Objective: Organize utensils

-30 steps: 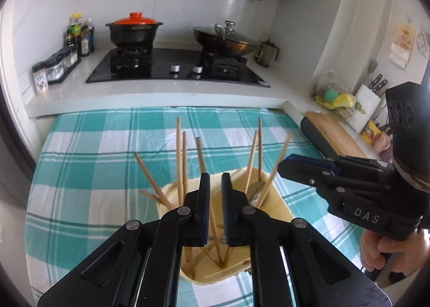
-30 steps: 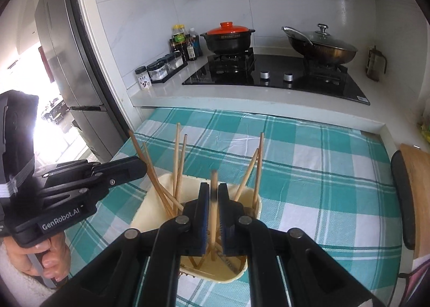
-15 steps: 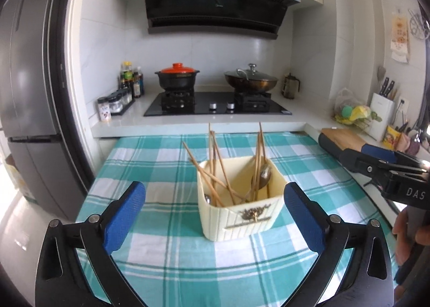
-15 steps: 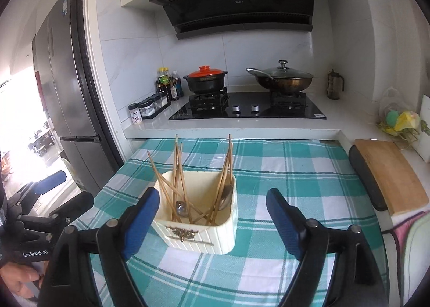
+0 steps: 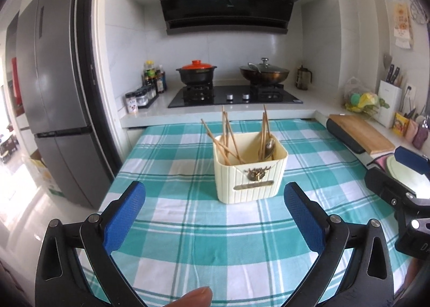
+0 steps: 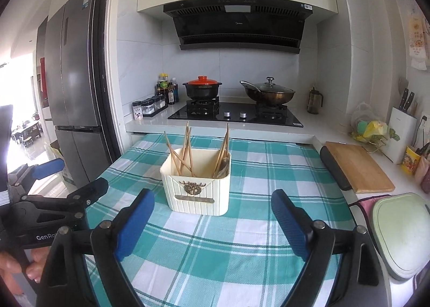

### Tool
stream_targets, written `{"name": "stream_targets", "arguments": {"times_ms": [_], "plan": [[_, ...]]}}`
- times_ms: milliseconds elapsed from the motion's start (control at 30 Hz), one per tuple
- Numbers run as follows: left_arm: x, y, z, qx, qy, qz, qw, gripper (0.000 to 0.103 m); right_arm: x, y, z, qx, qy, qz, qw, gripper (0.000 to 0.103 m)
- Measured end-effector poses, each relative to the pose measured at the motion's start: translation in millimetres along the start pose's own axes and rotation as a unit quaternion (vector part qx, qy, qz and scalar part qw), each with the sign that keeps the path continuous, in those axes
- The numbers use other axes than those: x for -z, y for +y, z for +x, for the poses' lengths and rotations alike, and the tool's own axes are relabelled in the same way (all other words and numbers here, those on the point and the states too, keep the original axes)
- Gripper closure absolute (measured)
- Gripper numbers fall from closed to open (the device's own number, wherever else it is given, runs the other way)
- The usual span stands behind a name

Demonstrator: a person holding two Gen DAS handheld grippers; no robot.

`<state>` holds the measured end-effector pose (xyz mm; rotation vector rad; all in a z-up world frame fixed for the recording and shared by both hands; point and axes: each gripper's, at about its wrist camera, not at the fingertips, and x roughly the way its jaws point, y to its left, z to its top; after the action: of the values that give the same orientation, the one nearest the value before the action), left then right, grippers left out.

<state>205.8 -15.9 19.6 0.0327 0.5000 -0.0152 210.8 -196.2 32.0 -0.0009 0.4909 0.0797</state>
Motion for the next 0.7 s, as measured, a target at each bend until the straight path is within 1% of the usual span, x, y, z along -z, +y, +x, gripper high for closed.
{"name": "stream_targets", "arguments": {"times_ms": [100, 267, 400, 500, 700], "plan": [[-0.3, -1.1, -11.6, 0.002, -0.009, -0.004, 1.0000, 0.000, 2.9, 0.3, -12.8, 0.008, -0.011, 0.002, 1.000, 0.013], [3.2, 1.1, -20.6, -0.012, -0.006, -0.010, 0.9999, 0.000, 5.8, 2.3, -25.4, 0.002, -0.012, 0.009, 1.000, 0.013], [4.1, 3.9, -26.1, -0.007, -0.001, -0.011, 0.9999, 0.000, 6.6, 8.2, -30.1, 0.018, -0.008, 0.000, 1.000, 0.013], [2.7, 5.6, -31.3, -0.004, -0.002, -0.008, 1.0000, 0.000, 6.1, 11.8, -33.5, 0.014, -0.008, 0.001, 1.000, 0.013], [3.9, 5.9, -35.6, -0.004, -0.005, -0.005, 1.0000, 0.000, 4.8, 18.9, -37.1, 0.021, -0.002, -0.001, 1.000, 0.013]]}}
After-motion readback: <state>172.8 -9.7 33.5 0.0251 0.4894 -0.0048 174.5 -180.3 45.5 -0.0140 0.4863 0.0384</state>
